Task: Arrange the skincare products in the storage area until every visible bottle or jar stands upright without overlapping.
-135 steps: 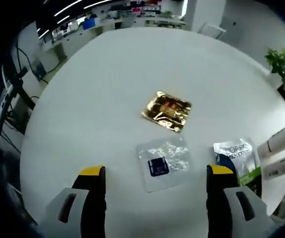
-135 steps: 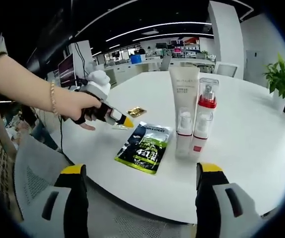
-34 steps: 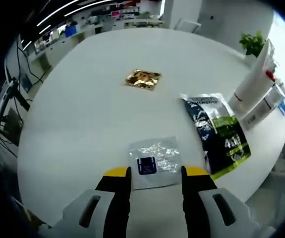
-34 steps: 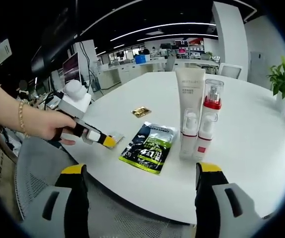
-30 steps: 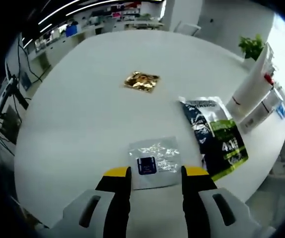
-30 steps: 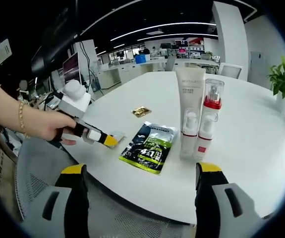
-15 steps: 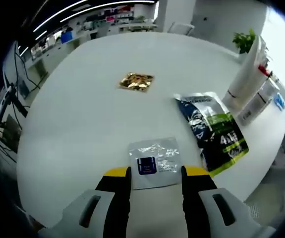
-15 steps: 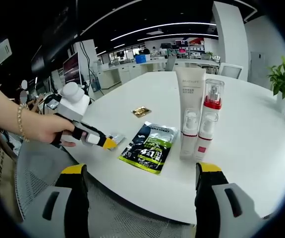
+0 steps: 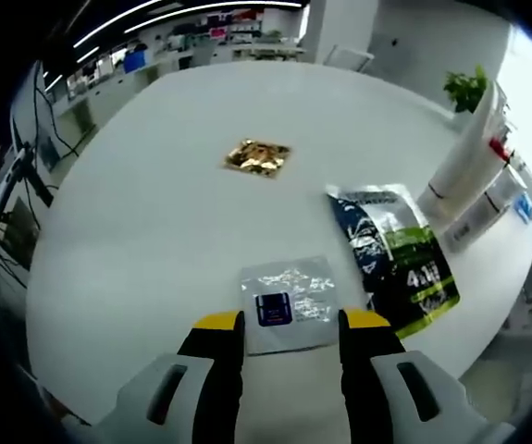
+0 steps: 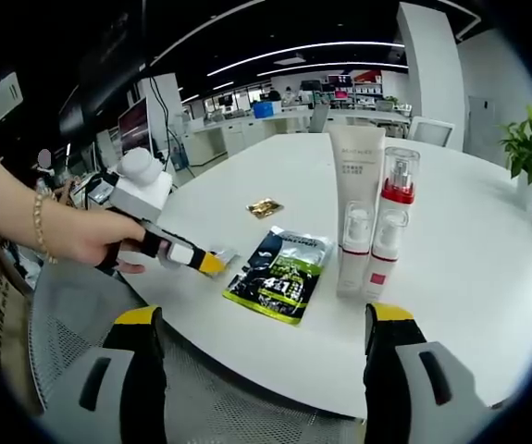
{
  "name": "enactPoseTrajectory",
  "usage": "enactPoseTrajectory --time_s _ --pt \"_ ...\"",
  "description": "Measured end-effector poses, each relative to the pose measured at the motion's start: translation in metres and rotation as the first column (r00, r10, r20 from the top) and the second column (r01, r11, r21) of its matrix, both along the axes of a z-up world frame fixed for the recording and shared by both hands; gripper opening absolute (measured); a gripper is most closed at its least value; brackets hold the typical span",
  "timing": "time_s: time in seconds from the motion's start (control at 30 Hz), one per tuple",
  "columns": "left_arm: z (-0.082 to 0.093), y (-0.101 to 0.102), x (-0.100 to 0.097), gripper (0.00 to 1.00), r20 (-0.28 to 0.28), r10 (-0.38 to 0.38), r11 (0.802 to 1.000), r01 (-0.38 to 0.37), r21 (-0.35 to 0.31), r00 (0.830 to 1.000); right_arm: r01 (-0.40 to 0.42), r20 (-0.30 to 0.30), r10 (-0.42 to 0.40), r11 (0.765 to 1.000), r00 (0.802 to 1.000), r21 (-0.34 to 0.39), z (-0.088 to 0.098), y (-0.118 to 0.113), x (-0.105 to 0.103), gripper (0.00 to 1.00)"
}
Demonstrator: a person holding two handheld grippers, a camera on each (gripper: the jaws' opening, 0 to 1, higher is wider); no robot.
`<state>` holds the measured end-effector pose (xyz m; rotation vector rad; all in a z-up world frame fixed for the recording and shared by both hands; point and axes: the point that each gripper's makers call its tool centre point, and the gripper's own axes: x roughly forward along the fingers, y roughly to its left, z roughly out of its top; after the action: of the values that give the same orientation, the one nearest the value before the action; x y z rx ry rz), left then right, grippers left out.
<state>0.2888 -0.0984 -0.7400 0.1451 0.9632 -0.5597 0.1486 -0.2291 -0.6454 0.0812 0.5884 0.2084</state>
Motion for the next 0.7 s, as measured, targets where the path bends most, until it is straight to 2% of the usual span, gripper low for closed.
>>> enactPoseTrajectory --time_s 0.47,0.7 --pt "-0.0009 0.0053 -0.0008 0.42 -0.010 0.004 1.000 -0.004 -0.001 1.000 -0.017 -0.009 0.017 1.000 1.000 -0.003 -0.0015 0.0026 -0.0007 0.90" --pt "0.0061 0.0097 -0.0004 0.48 -0.004 0.009 0.999 -0.010 -0.036 1.000 -0.025 -0.020 0.024 1.000 1.000 -0.006 -0.0036 0.0035 -0.0014 0.90"
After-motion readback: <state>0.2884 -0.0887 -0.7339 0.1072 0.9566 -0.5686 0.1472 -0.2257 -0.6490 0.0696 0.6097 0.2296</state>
